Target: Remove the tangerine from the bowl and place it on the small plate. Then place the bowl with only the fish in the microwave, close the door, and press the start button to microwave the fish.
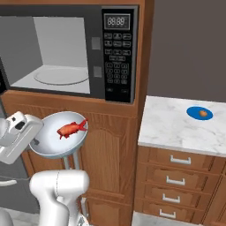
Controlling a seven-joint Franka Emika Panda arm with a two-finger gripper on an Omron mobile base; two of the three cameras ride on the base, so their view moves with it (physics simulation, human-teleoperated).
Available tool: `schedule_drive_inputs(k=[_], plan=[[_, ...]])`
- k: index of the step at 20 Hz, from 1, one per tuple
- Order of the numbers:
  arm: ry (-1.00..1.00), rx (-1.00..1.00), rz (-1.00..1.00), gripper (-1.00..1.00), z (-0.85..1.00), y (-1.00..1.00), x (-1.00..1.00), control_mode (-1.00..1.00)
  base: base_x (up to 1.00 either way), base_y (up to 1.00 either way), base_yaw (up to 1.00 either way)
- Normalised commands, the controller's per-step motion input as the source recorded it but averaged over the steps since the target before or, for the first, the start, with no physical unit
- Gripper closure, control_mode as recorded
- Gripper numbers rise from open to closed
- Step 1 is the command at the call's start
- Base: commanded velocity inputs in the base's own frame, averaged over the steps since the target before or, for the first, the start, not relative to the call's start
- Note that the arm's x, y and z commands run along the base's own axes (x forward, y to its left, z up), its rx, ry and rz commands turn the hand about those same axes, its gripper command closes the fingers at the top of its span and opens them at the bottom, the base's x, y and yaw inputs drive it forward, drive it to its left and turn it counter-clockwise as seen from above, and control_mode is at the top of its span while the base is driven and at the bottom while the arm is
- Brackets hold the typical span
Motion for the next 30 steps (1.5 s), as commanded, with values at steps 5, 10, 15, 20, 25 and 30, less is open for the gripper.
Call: schedule_drive_inputs(k=[5,10,15,20,25,30], plan=[[0.00,0.00,0.00,1.00,0.00,0.00,0.00,1.00,0.48,0.35,0.00],[0.00,0.00,0.00,1.00,0.00,0.00,0.00,1.00,0.48,0.39,0.00],[0.00,0.00,0.00,1.00,0.00,0.00,0.00,1.00,0.11,0.03,0.00],[0.00,0.00,0.00,1.00,0.00,0.00,0.00,1.00,0.00,0.00,0.00],[-0.01,0.00,0.07,1.00,0.06,-0.05,0.00,-1.00,0.00,-0.04,0.01],[-0.16,-0.13,0.34,1.00,0.86,0.00,0.00,-1.00,0.00,0.00,0.00]])
